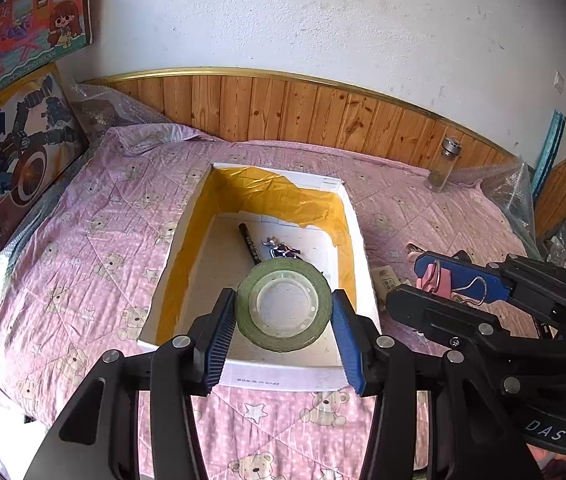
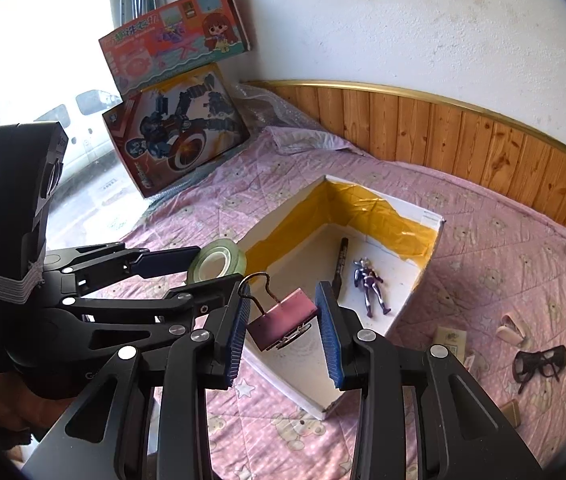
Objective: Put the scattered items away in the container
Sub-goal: 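Carry tape roll in left tool and clip in right tool over box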
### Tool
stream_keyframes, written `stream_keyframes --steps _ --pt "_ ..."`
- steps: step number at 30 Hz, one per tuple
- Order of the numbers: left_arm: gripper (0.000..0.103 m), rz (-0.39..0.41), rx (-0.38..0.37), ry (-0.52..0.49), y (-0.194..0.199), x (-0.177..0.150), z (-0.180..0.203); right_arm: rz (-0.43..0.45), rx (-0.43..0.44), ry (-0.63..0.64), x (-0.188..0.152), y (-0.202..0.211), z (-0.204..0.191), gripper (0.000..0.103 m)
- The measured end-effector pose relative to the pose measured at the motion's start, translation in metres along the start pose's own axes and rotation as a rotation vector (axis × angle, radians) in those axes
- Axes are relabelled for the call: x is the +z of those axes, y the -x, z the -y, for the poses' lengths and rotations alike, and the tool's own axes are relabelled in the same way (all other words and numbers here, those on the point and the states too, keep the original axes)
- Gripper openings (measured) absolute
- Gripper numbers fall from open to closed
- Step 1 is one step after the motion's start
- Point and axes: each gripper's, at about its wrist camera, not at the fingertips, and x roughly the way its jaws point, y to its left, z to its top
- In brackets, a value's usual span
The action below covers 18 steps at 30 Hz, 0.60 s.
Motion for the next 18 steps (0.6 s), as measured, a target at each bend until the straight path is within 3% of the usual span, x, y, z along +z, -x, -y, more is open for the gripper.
stream_keyframes --steps 11,18 --pt "0.049 -0.082 -0.004 0.033 -0.050 0.022 -0.031 -0.091 0.004 -0.026 0.019 -0.053 0.027 0.035" --pt "0.049 -0.175 -0.014 0.019 -0.089 0.029 -0.040 -0.177 0.013 -0.059 0.021 -0.088 0.050 0.035"
